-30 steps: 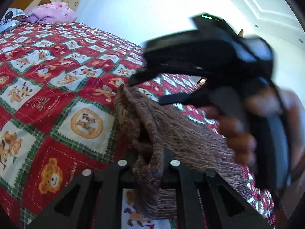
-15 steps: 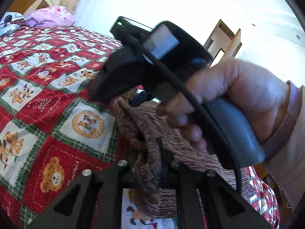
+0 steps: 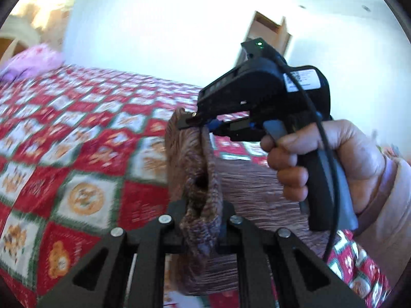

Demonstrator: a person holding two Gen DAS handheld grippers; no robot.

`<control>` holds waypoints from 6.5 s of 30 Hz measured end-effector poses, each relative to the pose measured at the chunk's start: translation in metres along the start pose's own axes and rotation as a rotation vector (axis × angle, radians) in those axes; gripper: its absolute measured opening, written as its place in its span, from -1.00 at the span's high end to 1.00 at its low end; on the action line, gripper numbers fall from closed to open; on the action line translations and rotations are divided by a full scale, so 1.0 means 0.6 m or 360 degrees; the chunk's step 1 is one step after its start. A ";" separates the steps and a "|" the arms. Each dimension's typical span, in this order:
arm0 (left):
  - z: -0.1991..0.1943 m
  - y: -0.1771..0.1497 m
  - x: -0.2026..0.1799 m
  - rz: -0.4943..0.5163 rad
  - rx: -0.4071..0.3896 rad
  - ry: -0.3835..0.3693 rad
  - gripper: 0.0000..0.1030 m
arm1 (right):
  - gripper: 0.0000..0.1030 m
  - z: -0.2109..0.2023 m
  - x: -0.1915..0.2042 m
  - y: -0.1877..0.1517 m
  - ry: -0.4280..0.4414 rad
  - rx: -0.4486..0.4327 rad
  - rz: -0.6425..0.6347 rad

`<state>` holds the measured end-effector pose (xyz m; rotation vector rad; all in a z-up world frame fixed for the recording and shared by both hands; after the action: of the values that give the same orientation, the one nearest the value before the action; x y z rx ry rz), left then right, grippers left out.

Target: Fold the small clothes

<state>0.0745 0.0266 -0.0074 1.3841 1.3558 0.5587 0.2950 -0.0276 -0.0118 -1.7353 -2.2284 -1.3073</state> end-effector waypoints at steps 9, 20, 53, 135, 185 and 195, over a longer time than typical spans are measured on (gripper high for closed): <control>0.054 0.003 -0.179 0.0300 0.0065 -0.0298 0.75 | 0.81 -0.185 -0.162 0.016 -0.0138 -0.0190 0.0088; 0.141 -0.080 -0.328 0.0425 0.0316 -0.0413 0.75 | 0.81 -0.256 -0.365 -0.048 -0.0332 -0.0170 0.0125; -0.010 -0.086 -0.129 0.0490 0.0552 0.0140 -0.58 | 0.32 -0.407 -0.205 -0.301 -0.0770 -0.0711 -0.0016; 0.018 -0.076 -0.006 0.0344 0.0688 0.0330 -0.87 | -0.20 -0.381 -0.136 -0.416 -0.1082 -0.0708 0.0107; 0.258 -0.030 0.018 0.0189 0.0632 0.0330 -0.94 | -0.36 -0.225 -0.364 -0.149 -0.0683 -0.0366 0.0092; 0.252 -0.028 0.001 0.0256 0.0566 0.0172 -0.27 | 0.51 -0.226 -0.327 -0.165 -0.0702 -0.0438 -0.0020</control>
<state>0.2002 -0.0300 -0.0711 1.7843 1.4894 0.5204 0.2280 -0.2683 -0.0782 -2.3089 -2.3579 -1.4037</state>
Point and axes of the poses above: each gripper's, at about its wrist camera, not at the fingertips, and z roughly the way its jaws point, x to its left, y to its top, the point moved 3 cm from there along z, roughly the way its jaws point, and after that the axes turned 8 degrees about -x, right-handed, at the moved point
